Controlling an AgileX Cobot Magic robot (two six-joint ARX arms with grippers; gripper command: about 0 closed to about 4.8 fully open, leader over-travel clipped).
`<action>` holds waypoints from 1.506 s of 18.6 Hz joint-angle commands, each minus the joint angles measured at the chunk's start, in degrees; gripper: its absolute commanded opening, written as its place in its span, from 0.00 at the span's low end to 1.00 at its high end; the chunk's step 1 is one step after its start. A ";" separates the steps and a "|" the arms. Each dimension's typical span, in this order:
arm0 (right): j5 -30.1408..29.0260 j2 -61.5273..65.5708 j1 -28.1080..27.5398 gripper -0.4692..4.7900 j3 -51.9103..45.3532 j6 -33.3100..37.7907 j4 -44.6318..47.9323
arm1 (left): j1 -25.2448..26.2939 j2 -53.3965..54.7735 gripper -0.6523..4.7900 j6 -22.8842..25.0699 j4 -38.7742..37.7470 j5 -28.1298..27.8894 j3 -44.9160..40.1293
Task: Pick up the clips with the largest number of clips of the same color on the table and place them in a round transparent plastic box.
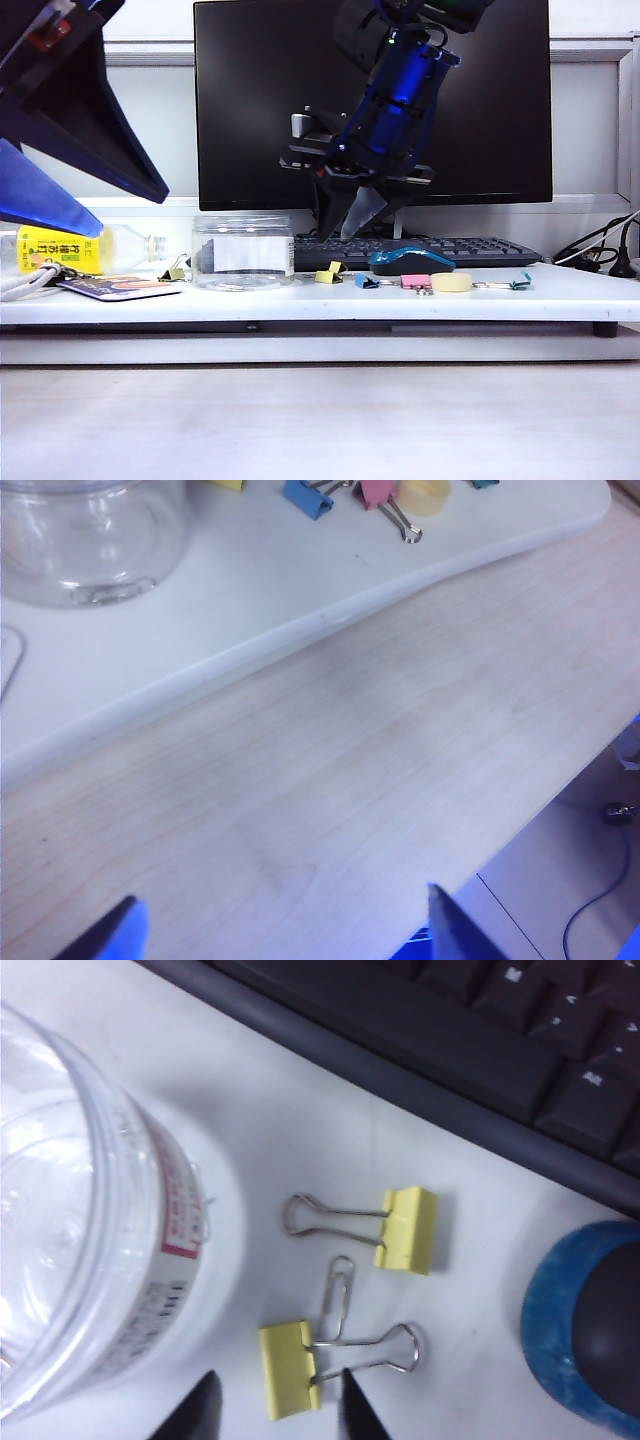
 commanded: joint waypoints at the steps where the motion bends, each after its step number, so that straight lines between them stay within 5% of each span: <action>1: 0.02 0.61 -0.26 0.61 0.20 -0.33 0.83 | -0.04 -0.02 0.81 -0.85 0.33 0.17 0.24; 13: -2.16 6.49 -0.33 0.62 0.20 -0.33 1.64 | -0.04 -0.02 0.81 -0.96 -0.68 0.15 0.22; 16: -2.03 7.56 -0.35 0.42 0.20 -0.44 0.39 | -0.04 -0.02 0.80 -0.96 -0.70 0.13 0.22; 19: -1.57 7.56 -0.35 0.42 0.20 -1.03 -1.18 | -0.04 -0.02 0.80 -0.92 -0.66 -0.04 0.22; 24: -0.96 7.54 -0.35 0.19 0.20 -1.03 -2.64 | -0.04 -0.02 0.80 -0.92 -0.68 -0.02 0.22; 28: -0.63 7.34 -0.37 0.19 0.20 -1.03 -2.91 | -0.04 -0.02 0.81 -0.87 -0.90 -0.02 0.22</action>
